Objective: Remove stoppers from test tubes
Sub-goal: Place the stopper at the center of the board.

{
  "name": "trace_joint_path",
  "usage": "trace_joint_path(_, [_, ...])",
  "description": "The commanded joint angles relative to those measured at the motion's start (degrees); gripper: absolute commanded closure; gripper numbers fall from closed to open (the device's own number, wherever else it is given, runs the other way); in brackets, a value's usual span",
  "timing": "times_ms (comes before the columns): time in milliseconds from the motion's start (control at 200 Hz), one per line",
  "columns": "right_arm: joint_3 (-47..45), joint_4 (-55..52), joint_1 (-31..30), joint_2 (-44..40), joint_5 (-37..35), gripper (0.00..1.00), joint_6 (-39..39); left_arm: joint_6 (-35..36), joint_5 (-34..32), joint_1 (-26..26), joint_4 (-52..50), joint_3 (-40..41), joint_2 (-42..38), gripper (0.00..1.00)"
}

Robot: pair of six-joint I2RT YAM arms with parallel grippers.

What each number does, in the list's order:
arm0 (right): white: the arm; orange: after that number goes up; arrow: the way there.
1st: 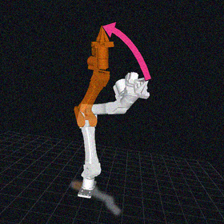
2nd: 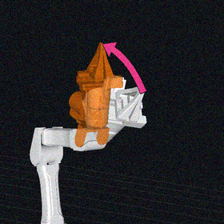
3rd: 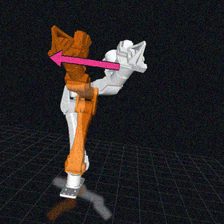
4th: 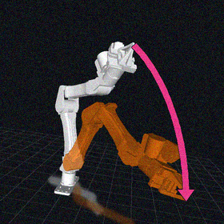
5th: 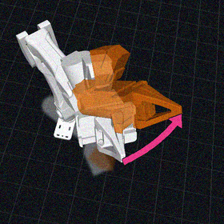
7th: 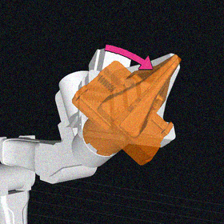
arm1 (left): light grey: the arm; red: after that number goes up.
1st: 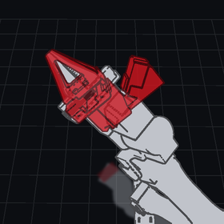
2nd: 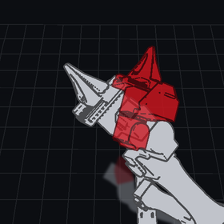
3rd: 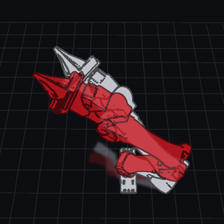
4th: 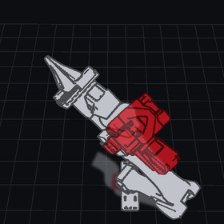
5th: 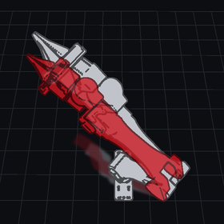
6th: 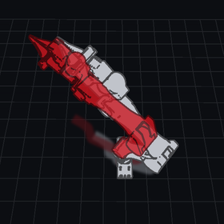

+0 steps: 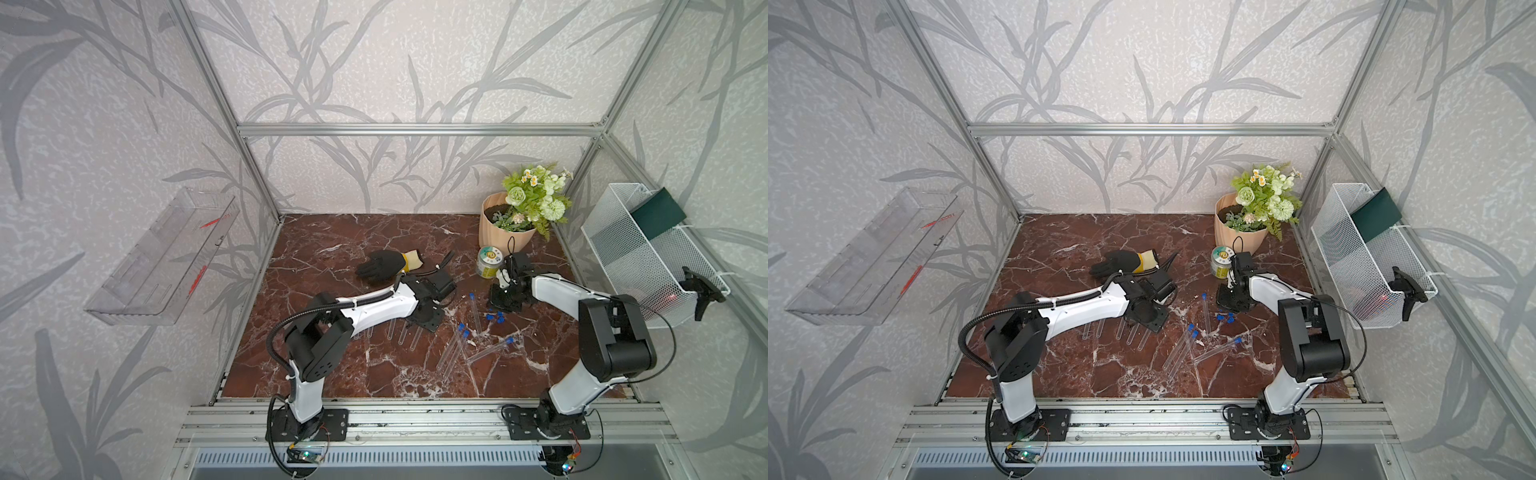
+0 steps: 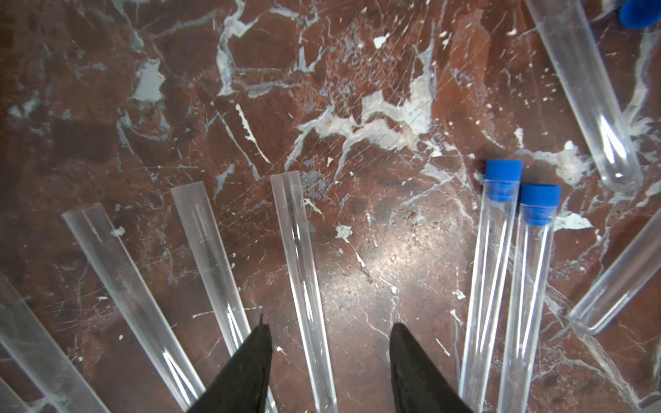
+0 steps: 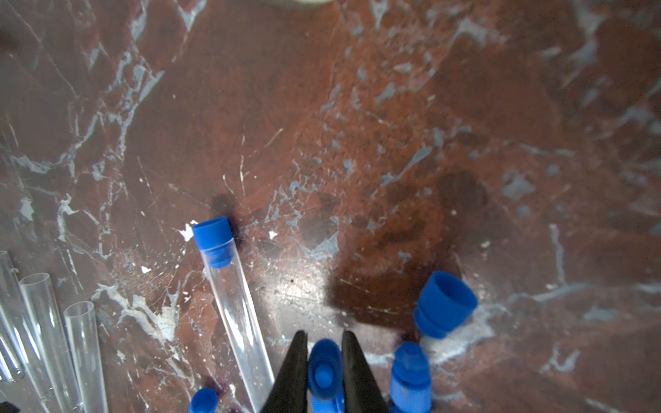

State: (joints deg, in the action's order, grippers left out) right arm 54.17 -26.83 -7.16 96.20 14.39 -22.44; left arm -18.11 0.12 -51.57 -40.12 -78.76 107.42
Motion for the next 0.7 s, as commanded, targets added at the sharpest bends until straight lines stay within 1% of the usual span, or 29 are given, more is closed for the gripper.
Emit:
trace_joint_path(0, [-0.73,0.54,0.21,1.26,-1.03,0.81,0.26,1.56,0.12,-0.46,-0.47,-1.47,-2.21,0.46])
trace_joint_path(135, [-0.80,0.81,0.21,1.27,-1.29,0.79,0.28,2.28,0.31,-0.72,-0.57,-1.78,-2.29,0.46])
trace_joint_path(155, [-0.74,0.81,0.17,2.76,-1.30,0.79,0.36,2.37,0.47,-0.79,-0.50,-1.81,-2.36,0.46])
trace_joint_path(260, [-0.56,0.82,0.22,3.07,-1.30,0.79,0.28,2.68,1.36,-0.98,-0.09,-2.08,-2.53,0.45])
trace_joint_path(555, [-0.47,0.07,0.25,1.89,-1.74,0.72,0.28,2.90,2.76,-1.75,-0.76,-5.09,-0.99,0.45])
trace_joint_path(575, [-0.39,-0.14,0.22,0.29,-1.69,0.72,0.44,2.90,2.78,-1.84,-0.78,-5.28,-0.88,0.45])
trace_joint_path(695, [-0.38,-1.56,0.21,-2.10,-1.78,0.70,1.28,2.99,2.93,-2.45,-1.31,-6.33,0.19,0.45])
